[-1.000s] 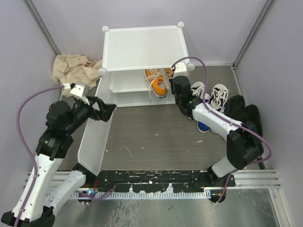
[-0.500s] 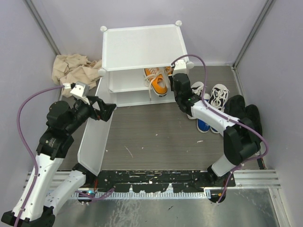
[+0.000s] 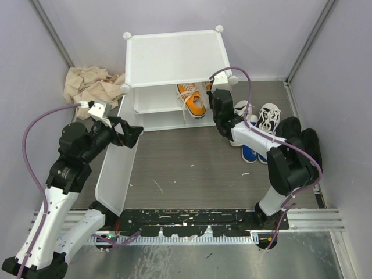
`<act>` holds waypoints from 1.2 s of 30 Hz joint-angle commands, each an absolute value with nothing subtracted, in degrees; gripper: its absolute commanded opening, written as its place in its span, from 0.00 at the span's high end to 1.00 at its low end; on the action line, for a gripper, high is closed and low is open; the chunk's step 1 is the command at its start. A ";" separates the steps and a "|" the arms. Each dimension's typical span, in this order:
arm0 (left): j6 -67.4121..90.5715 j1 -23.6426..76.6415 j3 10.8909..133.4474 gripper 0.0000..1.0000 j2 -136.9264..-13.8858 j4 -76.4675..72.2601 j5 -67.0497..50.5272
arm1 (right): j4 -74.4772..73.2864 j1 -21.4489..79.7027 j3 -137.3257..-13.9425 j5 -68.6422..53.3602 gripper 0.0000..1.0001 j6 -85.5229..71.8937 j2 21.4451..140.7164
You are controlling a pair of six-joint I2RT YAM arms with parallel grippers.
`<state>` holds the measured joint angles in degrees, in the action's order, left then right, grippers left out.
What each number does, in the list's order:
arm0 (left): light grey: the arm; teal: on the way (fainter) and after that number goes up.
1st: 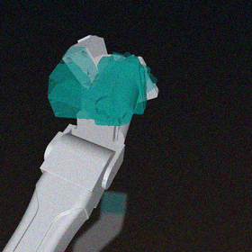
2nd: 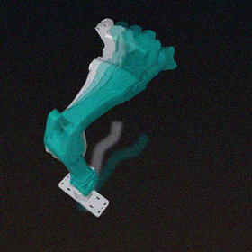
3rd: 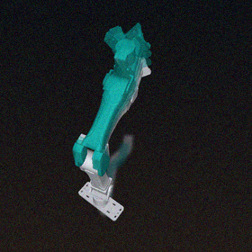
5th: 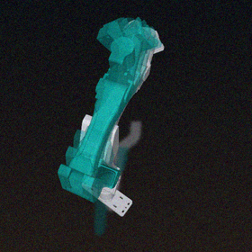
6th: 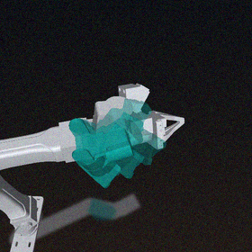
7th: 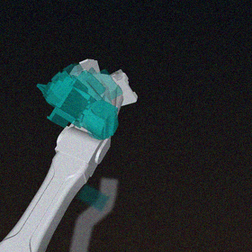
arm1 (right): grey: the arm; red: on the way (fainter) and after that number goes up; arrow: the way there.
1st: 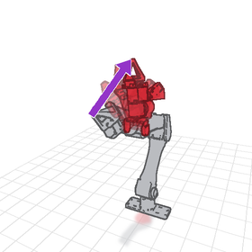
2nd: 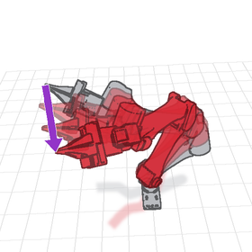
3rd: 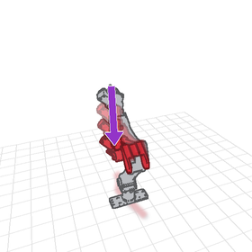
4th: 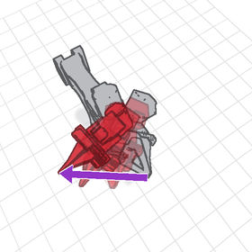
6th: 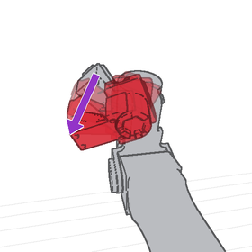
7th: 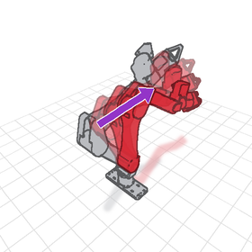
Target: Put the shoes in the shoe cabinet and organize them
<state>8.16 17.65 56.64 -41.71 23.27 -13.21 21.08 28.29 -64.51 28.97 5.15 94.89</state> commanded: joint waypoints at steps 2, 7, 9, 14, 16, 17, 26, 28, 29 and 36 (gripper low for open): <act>9.13 17.55 53.97 0.02 -43.93 33.02 -10.47 | 30.06 26.90 -65.96 30.78 0.99 5.65 94.63; 9.11 17.52 54.10 0.02 -43.82 32.96 -10.42 | 27.28 26.94 -64.60 29.81 0.92 2.99 92.30; 9.13 17.55 54.06 0.02 -43.86 32.96 -10.46 | 25.49 26.92 -64.45 29.29 0.81 2.25 91.34; 9.15 17.51 53.94 0.02 -43.69 32.89 -10.63 | 22.37 26.90 -63.79 27.27 0.53 0.40 88.82; 9.19 17.58 53.91 0.02 -43.68 32.90 -10.63 | 21.80 26.92 -62.85 24.93 0.45 -0.26 86.92; 9.15 17.58 53.86 0.02 -43.68 32.87 -10.63 | 21.41 26.95 -62.34 23.52 0.44 -0.59 85.81; 9.30 17.54 53.84 0.02 -44.03 32.92 -10.72 | 15.19 26.99 -57.65 3.53 0.19 -3.13 75.06; 9.30 17.50 53.79 0.02 -44.16 32.88 -10.70 | 13.51 27.03 -57.66 -0.45 0.19 -3.59 74.48; 9.31 17.55 53.79 0.02 -44.20 32.93 -10.72 | 12.96 27.09 -57.71 -1.75 0.19 -3.67 74.44; 9.32 17.54 53.70 0.02 -44.13 33.00 -10.51 | 11.47 27.90 -58.88 -3.74 0.19 -3.19 78.01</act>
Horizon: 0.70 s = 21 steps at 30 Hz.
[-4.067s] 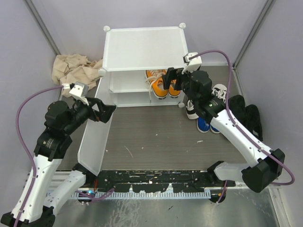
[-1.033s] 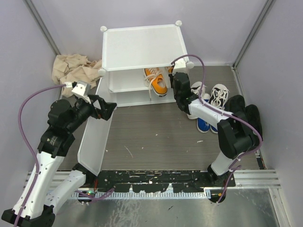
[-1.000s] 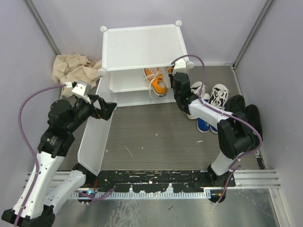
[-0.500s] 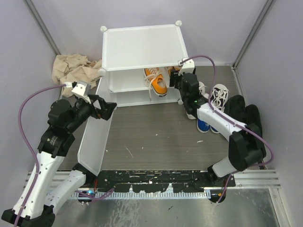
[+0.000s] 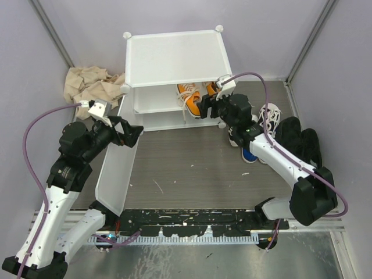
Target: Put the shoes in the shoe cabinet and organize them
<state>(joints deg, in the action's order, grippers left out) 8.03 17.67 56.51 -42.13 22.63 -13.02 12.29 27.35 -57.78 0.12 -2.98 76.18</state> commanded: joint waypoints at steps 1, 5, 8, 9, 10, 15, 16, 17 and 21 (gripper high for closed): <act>9.20 17.57 53.77 0.02 -44.08 33.09 -10.47 | 11.48 28.10 -58.99 -3.96 0.19 -3.24 78.61; 9.19 17.54 53.71 0.02 -44.03 33.04 -10.38 | 12.56 28.38 -59.03 -4.88 0.19 -3.20 80.52; 9.18 17.54 53.70 0.02 -44.03 33.05 -10.40 | 12.77 28.48 -59.81 -4.78 0.20 -2.95 82.50; 9.17 17.56 53.75 0.02 -43.97 33.08 -10.37 | 12.56 28.48 -60.13 -4.71 0.21 -2.84 83.24; 9.18 17.57 53.72 0.02 -43.94 33.05 -10.39 | 12.41 28.48 -60.54 -4.71 0.22 -2.80 83.97; 9.22 17.54 53.68 0.02 -43.85 32.96 -10.37 | 12.64 28.56 -61.39 -4.66 0.35 -3.31 85.98; 9.15 17.57 53.71 0.02 -43.86 32.96 -10.45 | 13.17 28.56 -61.21 -4.16 0.37 -3.34 86.08; 9.17 17.57 53.72 0.02 -43.86 32.96 -10.52 | 13.61 28.64 -61.11 -3.72 0.43 -3.30 86.05; 9.17 17.50 53.70 0.02 -43.94 32.87 -10.72 | 14.90 28.78 -61.20 -2.16 0.69 -3.24 86.08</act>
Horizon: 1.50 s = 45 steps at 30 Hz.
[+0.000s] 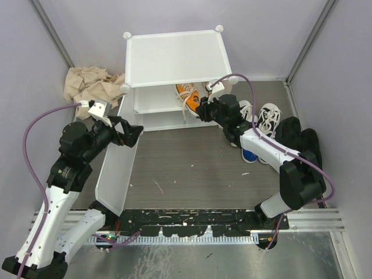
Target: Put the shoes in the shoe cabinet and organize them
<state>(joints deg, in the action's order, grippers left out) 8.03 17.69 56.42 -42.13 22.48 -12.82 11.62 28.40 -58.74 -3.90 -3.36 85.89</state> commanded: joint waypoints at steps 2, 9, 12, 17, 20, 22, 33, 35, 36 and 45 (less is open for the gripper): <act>9.14 17.49 53.70 0.02 -43.95 33.00 -10.72 | 15.63 29.03 -61.30 -1.19 0.82 -3.39 85.97; 9.31 17.49 53.65 0.02 -44.10 32.87 -10.68 | 23.15 30.14 -60.15 5.66 0.99 -6.08 84.29; 9.27 17.57 53.77 0.02 -44.20 32.95 -10.69 | 28.85 30.15 -59.25 9.16 0.99 -7.41 84.18; 9.21 17.49 53.64 0.02 -44.21 32.96 -10.56 | 34.78 30.16 -59.86 11.89 0.99 -7.43 86.06; 9.26 17.55 53.69 0.02 -44.12 32.98 -10.55 | 36.77 30.15 -61.35 14.62 0.99 -5.42 88.93; 9.23 17.51 53.56 0.02 -44.08 32.96 -10.64 | 37.88 30.08 -62.16 14.68 0.99 -4.56 90.48; 9.23 17.50 53.26 0.02 -43.86 32.96 -10.79 | 42.00 30.06 -63.02 19.66 0.99 -3.51 94.04; 9.24 17.57 53.32 0.02 -43.86 32.96 -10.80 | 41.90 30.05 -62.83 21.02 0.99 -2.92 94.04; 9.23 17.57 53.33 0.02 -43.86 32.96 -10.81 | 41.90 30.10 -62.64 21.71 0.99 -2.54 94.09; 9.16 17.51 53.22 0.02 -43.86 33.05 -10.69 | 41.44 30.06 -62.55 22.61 0.68 -2.51 95.42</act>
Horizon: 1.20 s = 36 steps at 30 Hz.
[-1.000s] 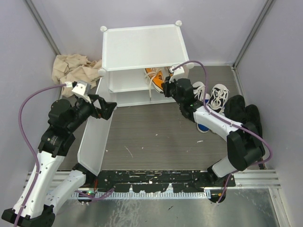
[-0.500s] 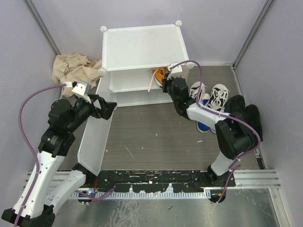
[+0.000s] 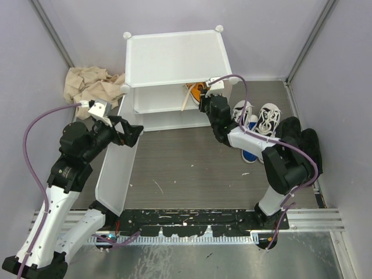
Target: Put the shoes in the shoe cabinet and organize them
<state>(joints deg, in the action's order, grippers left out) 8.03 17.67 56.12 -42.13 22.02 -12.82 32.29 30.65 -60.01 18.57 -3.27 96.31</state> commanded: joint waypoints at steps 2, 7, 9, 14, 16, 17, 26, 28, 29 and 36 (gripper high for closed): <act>9.14 17.52 53.09 0.02 -43.78 33.01 -10.46 | 41.32 30.06 -61.82 20.32 0.61 -3.16 94.37; 9.15 17.54 53.28 0.02 -43.92 33.00 -10.37 | 38.03 30.19 -60.05 15.84 0.48 -4.04 89.53; 9.06 17.51 53.32 0.02 -44.15 32.96 -10.22 | 34.98 30.32 -59.59 14.51 0.42 -4.29 86.98; 9.19 17.53 53.57 0.02 -44.54 33.09 -9.53 | 22.97 30.41 -57.69 13.01 0.31 -5.40 78.78; 9.28 17.52 53.66 0.02 -44.71 33.13 -9.52 | 17.49 30.41 -56.38 13.98 0.27 -5.45 75.32; 9.37 17.57 53.62 0.02 -44.85 33.16 -9.50 | 14.70 30.41 -55.55 14.91 0.25 -5.76 73.61; 9.67 17.57 53.62 0.02 -44.72 32.44 -11.80 | -11.11 29.86 -52.43 32.15 0.00 -10.84 63.11; 9.82 17.56 53.68 0.02 -44.80 32.44 -12.15 | -15.36 28.25 -53.00 31.50 0.00 -13.00 64.62; 9.90 17.51 53.79 0.02 -44.87 32.39 -12.21 | -17.22 27.21 -53.28 30.59 0.00 -14.08 65.89; 10.09 17.51 53.71 0.02 -45.00 32.48 -12.57 | -13.46 19.30 -51.71 23.03 0.10 -18.00 72.62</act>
<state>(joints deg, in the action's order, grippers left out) 8.05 17.69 56.07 -42.68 21.43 -12.88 -15.05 22.28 -51.75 25.71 -14.55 70.78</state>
